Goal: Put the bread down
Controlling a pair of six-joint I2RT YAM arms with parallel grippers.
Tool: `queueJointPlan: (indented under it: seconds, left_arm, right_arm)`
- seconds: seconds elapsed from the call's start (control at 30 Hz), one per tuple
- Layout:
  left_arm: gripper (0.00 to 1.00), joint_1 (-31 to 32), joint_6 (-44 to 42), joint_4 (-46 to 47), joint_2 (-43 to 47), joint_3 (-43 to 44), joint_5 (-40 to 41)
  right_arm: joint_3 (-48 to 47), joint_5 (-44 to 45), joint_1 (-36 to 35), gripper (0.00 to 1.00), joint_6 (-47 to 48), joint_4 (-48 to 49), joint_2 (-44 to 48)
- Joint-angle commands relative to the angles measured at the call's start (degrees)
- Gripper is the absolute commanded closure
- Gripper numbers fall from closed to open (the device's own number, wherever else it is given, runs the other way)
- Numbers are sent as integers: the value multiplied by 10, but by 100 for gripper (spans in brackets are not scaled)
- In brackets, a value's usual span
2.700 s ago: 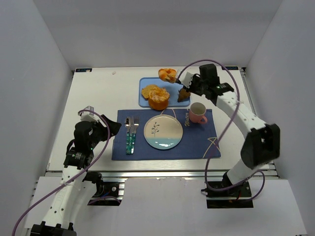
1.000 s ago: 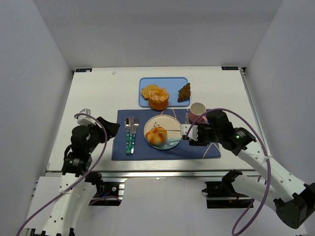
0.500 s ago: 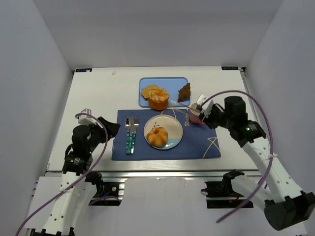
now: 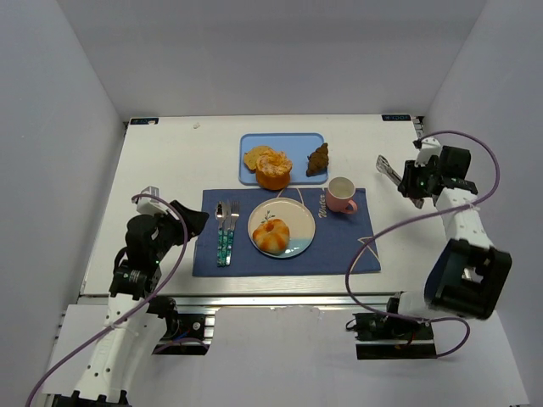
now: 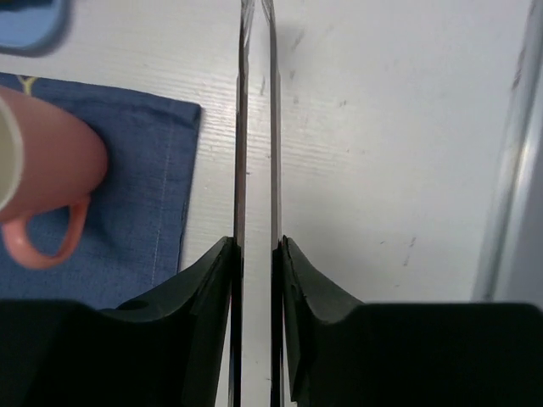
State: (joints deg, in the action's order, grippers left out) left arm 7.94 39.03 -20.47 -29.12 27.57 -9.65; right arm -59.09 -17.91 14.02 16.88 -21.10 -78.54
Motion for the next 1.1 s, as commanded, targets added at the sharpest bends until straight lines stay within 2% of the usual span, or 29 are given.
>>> queueJointPlan:
  seconds: [0.0, 0.1, 0.23, 0.37, 0.5, 0.53, 0.63, 0.77, 0.93, 1.0, 1.07]
  left_arm:
    - [26, -2, 3, 17, -5, -2, -11]
    - [26, -2, 1, 18, -15, 5, -12]
    - [26, -2, 0, 21, -15, 6, -11]
    - [25, -2, 1, 28, -18, 4, -14]
    - [24, -2, -3, 32, -24, 7, -17]
    - [24, -2, -3, 31, -28, 10, -17]
    - [23, -2, -7, 26, -30, 16, -15]
    - [20, -2, -8, 23, -23, 21, -11]
    - [18, -2, -10, 23, -15, 27, -12]
    - [18, -2, -12, 25, -16, 29, -19]
    - [18, -3, -17, 23, -20, 35, -22]
  right_arm:
    - [13, 3, 16, 66, -62, 45, -54]
    - [20, 17, 31, 64, -99, 78, -108]
    - [48, 26, 32, 59, -80, 104, -134]
    - [60, 35, 32, 46, -52, 96, -179]
    - [71, 34, 33, 38, -33, 81, -190]
    - [72, 33, 32, 34, -31, 77, -182]
    - [62, 33, 35, 11, -10, 49, -157]
    - [23, 26, 43, 11, 34, 7, -81]
    - [-55, 43, 43, 10, -9, -9, -28]
    - [-93, 19, 43, 11, -20, -17, -21]
    - [-106, -52, 43, 11, -39, -6, -9]
